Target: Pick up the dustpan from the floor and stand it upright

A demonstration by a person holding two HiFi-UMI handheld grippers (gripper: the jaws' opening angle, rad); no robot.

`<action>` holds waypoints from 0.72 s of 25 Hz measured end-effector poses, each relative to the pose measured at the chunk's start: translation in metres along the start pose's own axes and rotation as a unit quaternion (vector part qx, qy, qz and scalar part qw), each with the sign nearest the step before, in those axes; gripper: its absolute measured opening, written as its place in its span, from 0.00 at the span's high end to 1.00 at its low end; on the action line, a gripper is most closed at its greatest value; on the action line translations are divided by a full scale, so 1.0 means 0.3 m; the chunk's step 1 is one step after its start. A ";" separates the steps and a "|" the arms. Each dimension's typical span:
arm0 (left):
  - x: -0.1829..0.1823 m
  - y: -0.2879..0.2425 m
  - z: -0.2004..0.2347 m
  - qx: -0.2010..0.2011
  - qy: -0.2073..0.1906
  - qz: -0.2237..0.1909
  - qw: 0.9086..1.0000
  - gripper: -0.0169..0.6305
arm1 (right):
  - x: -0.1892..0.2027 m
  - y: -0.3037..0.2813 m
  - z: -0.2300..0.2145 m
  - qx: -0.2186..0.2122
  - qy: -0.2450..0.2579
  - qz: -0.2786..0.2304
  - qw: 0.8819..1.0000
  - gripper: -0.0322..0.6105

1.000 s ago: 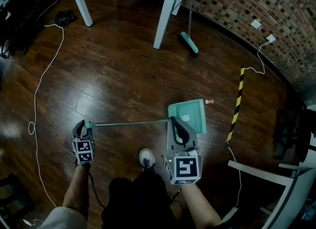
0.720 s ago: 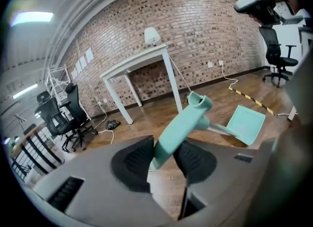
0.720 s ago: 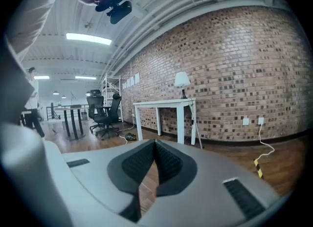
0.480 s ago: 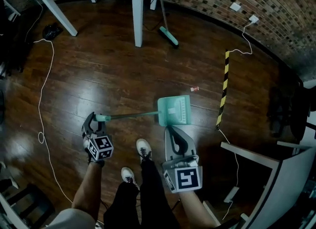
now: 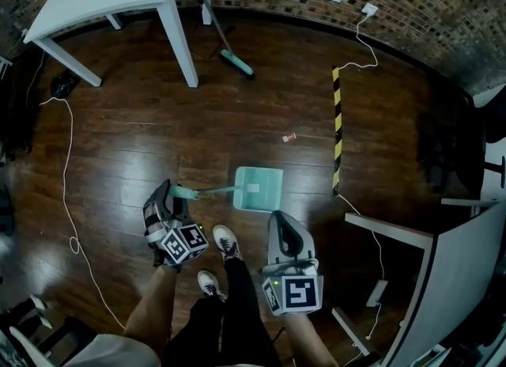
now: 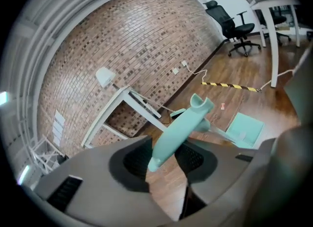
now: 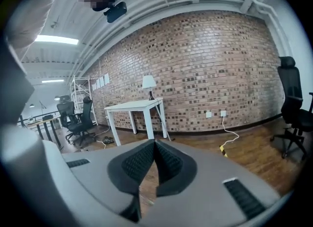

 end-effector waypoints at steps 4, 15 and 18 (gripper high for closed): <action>-0.151 0.004 -0.058 0.034 -0.097 -0.023 0.994 0.76 | -0.050 0.017 -0.042 0.028 -0.004 -0.009 1.000 0.94; -0.357 0.047 -0.277 0.136 -0.309 -0.169 0.926 0.76 | -0.134 0.145 -0.116 0.087 -0.007 -0.038 0.995 0.94; -0.370 0.051 -0.302 0.144 -0.331 -0.182 0.914 0.76 | -0.128 0.161 -0.129 0.107 -0.016 -0.041 0.993 0.94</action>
Point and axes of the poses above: the fingertips, and each gripper's own axes: y backward along the fingers, z to its left, x out of its underside, the point moved 1 cm from there along y, backward along the fingers, and after that the axes turned 12 degrees about -z, right-handed, at the moved point
